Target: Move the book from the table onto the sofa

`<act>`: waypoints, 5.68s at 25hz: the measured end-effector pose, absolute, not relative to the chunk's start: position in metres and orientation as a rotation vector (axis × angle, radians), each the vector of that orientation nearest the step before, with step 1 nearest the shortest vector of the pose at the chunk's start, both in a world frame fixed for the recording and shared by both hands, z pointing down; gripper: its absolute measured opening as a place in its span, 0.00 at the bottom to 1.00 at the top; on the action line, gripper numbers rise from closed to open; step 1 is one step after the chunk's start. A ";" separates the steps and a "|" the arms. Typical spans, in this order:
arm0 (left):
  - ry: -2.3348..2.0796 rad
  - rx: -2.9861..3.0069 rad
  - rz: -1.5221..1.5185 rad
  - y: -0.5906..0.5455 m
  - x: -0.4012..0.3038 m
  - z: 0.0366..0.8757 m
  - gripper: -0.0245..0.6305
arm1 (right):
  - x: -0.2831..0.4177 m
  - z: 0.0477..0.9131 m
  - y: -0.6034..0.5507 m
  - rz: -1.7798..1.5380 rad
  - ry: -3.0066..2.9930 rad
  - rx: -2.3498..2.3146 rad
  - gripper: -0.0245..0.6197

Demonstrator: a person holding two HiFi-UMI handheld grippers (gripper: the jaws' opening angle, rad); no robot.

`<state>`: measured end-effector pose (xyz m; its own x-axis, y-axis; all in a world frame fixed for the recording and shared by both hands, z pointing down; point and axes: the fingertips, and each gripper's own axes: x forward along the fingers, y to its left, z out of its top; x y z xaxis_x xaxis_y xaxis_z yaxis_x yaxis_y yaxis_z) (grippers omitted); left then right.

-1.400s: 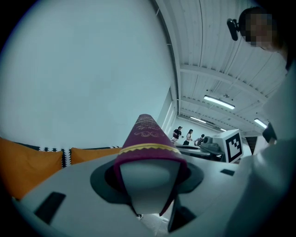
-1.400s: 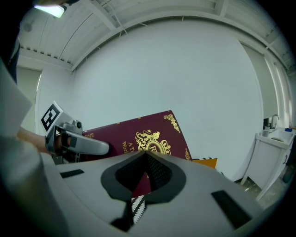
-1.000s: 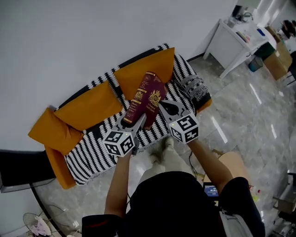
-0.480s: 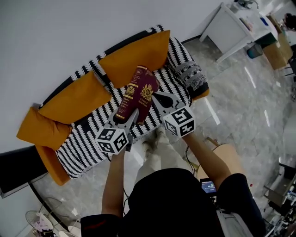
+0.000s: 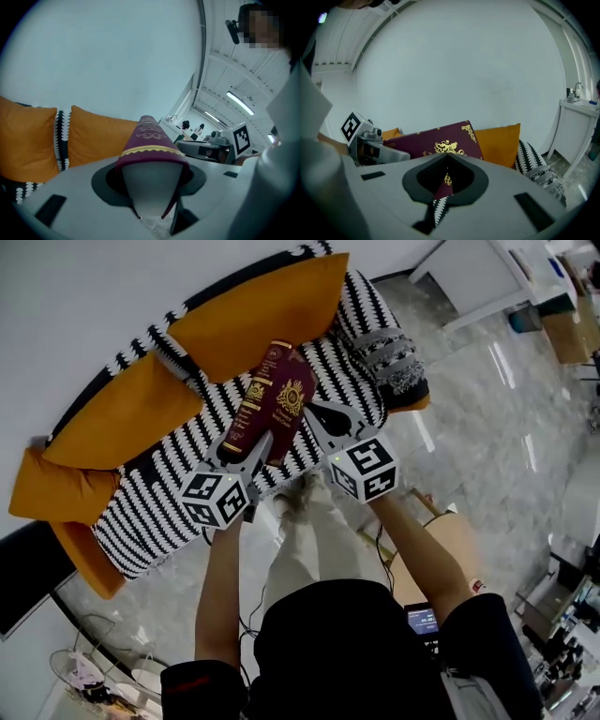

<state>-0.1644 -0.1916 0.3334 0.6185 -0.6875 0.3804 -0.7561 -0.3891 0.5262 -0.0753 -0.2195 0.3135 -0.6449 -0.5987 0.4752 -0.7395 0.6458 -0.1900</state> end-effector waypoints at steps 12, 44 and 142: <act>-1.050 2.086 0.233 -0.206 -0.145 0.448 0.38 | -0.058 0.428 -0.237 0.673 -2.405 1.068 0.06; -1.008 1.961 0.177 -0.216 -0.139 0.623 0.38 | -0.054 0.606 -0.236 0.802 -2.278 1.055 0.06; -1.234 2.121 0.349 -0.235 -0.182 0.485 0.14 | -0.078 0.467 -0.225 0.744 -2.388 1.024 0.06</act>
